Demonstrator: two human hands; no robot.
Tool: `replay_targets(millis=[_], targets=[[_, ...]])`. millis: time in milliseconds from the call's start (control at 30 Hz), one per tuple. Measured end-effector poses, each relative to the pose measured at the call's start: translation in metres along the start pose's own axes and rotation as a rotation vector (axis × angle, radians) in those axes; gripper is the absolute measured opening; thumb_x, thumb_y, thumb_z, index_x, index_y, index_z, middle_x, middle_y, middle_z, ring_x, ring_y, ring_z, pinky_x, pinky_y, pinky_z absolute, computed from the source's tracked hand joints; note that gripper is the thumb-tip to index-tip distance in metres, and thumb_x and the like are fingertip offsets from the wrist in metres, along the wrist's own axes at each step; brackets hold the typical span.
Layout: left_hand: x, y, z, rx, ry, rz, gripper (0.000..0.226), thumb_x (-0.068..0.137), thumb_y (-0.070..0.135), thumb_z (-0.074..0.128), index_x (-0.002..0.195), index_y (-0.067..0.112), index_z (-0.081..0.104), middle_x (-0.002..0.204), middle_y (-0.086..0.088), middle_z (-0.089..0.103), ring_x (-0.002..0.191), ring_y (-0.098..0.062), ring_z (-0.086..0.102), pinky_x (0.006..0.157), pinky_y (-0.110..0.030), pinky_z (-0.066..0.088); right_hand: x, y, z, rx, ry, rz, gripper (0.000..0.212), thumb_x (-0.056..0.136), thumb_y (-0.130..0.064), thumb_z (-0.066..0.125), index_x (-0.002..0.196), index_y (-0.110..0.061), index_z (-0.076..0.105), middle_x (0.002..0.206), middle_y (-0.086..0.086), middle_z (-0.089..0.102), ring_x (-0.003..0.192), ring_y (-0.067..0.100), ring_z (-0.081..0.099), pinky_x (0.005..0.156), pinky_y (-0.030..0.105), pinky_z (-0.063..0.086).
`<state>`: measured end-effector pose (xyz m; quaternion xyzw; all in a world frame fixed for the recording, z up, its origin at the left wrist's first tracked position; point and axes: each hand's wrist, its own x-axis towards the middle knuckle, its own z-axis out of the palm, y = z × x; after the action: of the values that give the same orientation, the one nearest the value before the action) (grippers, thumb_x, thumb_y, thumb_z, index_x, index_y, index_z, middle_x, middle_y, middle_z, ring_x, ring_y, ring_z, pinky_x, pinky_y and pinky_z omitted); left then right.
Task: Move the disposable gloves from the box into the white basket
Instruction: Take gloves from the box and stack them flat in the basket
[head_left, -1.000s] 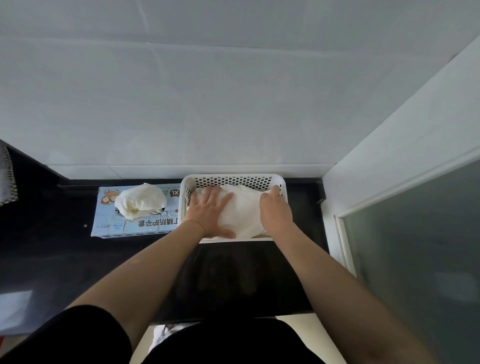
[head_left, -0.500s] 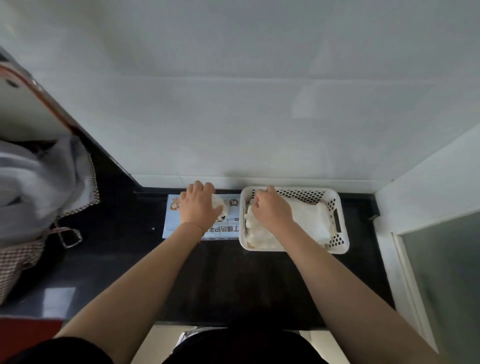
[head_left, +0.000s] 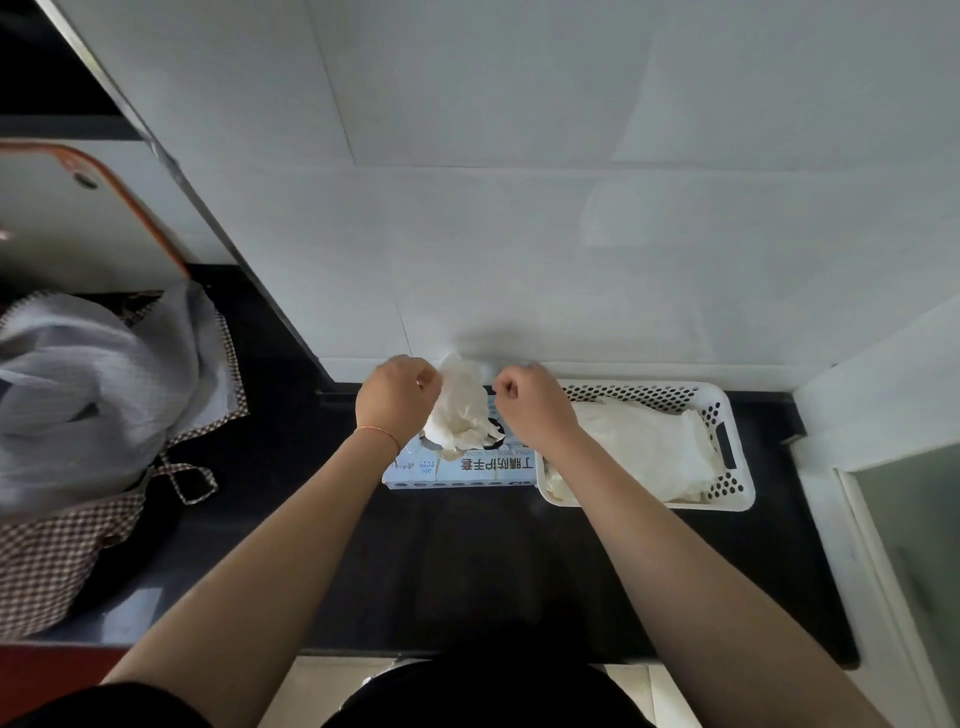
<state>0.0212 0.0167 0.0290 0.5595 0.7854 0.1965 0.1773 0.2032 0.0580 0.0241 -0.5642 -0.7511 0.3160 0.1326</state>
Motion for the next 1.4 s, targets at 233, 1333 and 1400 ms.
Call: replay_targets(millis=[233,1333,1400], targets=[[0.005,0.004,-0.022,-0.245,0.078,-0.050,0.007,0.089,0.024,0.066,0.085,0.019,0.065,0.076,0.014,0.061,0.074,-0.010,0.058,0.065,-0.020,0.044,0.000,-0.020,-0.008,0.099,0.049,-0.009,0.020,0.093,-0.014,0.052,0.110,-0.018,0.061,0.107,0.001,0.054,0.084,0.014,0.056,0.075,0.029,0.046],[-0.016,-0.011,-0.039,-1.143,0.089,-0.422,0.015,0.088,0.016,0.048,0.075,0.013,0.055,0.084,-0.012,0.061,0.082,-0.029,0.062,0.086,-0.042,0.056,-0.006,-0.028,0.047,-0.383,-0.486,-0.076,0.046,0.092,-0.011,0.047,0.138,-0.014,0.045,0.144,0.006,0.044,0.125,0.030,0.047,0.101,0.043,0.041],[-0.014,-0.004,-0.050,-1.178,0.129,-0.389,0.023,0.092,0.017,0.045,0.069,0.019,0.047,0.079,-0.007,0.052,0.075,-0.024,0.052,0.074,-0.039,0.050,-0.007,-0.022,0.049,-0.383,-0.481,-0.054,0.042,0.093,-0.013,0.044,0.135,-0.014,0.048,0.141,0.005,0.047,0.125,0.031,0.047,0.099,0.045,0.043]])
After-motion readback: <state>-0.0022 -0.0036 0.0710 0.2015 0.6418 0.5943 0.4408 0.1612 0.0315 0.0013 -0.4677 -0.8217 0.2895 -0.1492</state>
